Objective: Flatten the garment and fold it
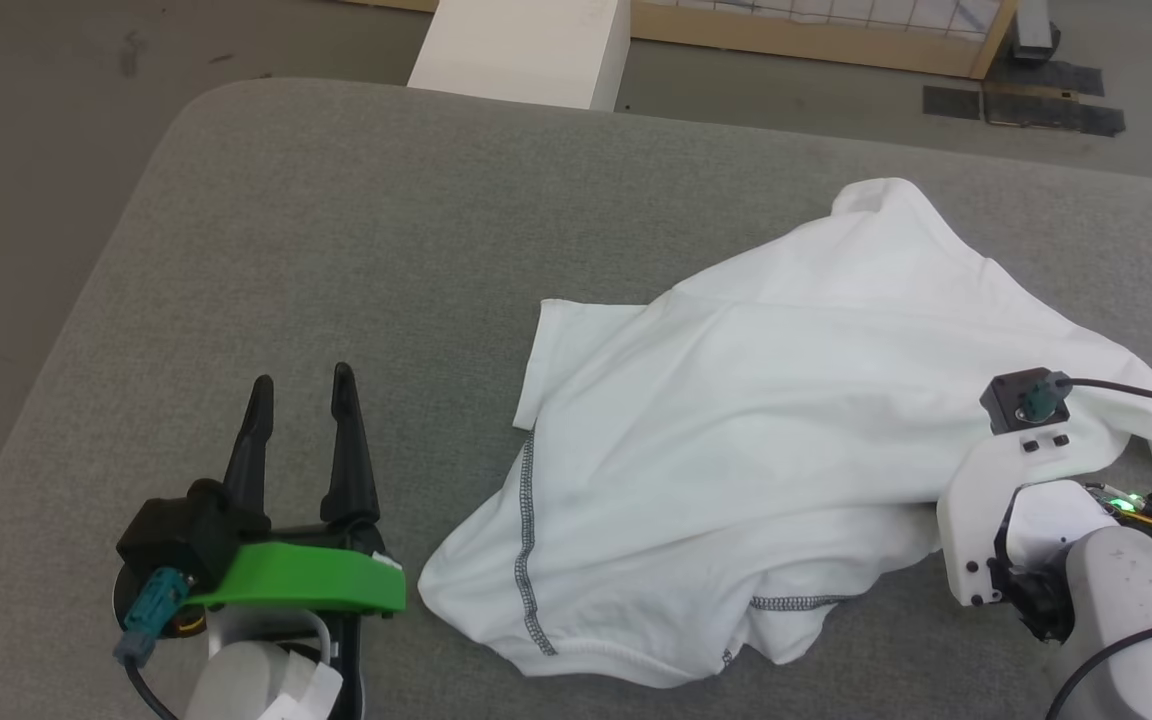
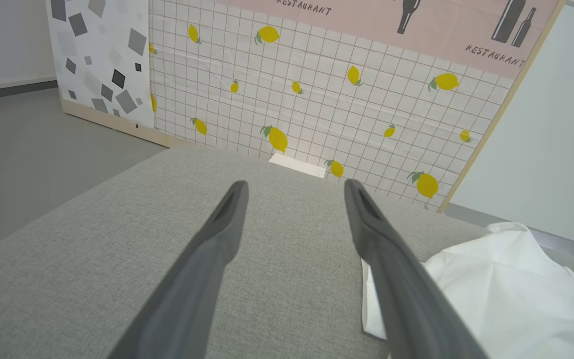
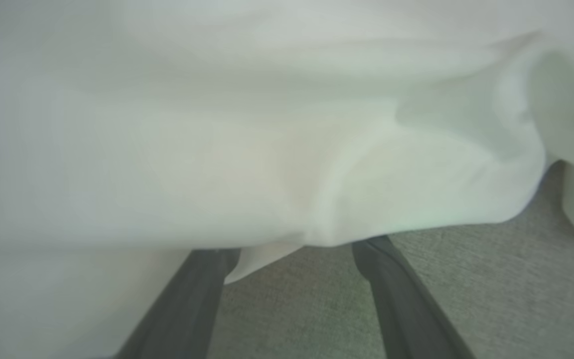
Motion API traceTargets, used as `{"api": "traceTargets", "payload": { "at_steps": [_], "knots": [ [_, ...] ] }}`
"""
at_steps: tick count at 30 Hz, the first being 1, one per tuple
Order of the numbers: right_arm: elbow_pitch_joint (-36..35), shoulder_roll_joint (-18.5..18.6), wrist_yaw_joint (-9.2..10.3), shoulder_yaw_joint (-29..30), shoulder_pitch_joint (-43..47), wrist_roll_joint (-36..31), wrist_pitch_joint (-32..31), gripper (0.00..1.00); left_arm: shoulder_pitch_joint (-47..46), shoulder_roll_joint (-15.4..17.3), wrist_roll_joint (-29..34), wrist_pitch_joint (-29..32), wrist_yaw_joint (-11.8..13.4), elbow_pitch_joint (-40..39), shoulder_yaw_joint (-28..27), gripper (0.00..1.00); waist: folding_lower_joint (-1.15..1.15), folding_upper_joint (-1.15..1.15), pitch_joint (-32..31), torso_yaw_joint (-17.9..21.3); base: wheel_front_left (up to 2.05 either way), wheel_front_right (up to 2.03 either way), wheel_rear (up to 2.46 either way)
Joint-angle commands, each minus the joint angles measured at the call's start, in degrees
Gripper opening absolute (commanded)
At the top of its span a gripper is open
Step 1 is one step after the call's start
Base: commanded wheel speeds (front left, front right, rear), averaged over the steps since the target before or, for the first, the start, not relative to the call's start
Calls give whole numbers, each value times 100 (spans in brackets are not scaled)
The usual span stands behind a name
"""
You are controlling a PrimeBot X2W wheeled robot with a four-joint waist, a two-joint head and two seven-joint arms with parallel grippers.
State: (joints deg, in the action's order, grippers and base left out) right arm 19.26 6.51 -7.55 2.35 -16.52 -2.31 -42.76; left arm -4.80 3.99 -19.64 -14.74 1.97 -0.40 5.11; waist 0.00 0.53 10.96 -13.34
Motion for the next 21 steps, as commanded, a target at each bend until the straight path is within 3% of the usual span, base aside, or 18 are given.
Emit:
{"api": "traceTargets", "payload": {
  "at_steps": [1,2,3,7,17,21],
  "knots": [
    [318,-18,6,-114,194,75,-195,91,-62,-33,30,-25,-46,44,-22,100,0,-52,60,-71,0,0,0],
    [343,40,6,-161,217,144,-253,20,-68,-47,21,-25,-82,69,-30,100,0,-52,49,-74,0,0,0],
    [331,95,6,-193,231,213,-259,0,-72,-57,15,-25,-106,78,-44,100,0,-52,37,-72,0,0,0],
    [99,409,6,-105,281,613,-220,0,-59,-84,24,-25,-180,180,-61,100,0,-52,-49,-19,0,0,0],
    [-704,2058,6,1038,84,846,-617,0,-102,-106,25,-26,-302,334,-23,100,0,-52,-11,152,0,0,0],
    [-567,2216,6,1574,-303,607,-106,0,-219,-109,38,-26,-318,364,49,100,0,-52,195,145,0,0,0]
  ]
}}
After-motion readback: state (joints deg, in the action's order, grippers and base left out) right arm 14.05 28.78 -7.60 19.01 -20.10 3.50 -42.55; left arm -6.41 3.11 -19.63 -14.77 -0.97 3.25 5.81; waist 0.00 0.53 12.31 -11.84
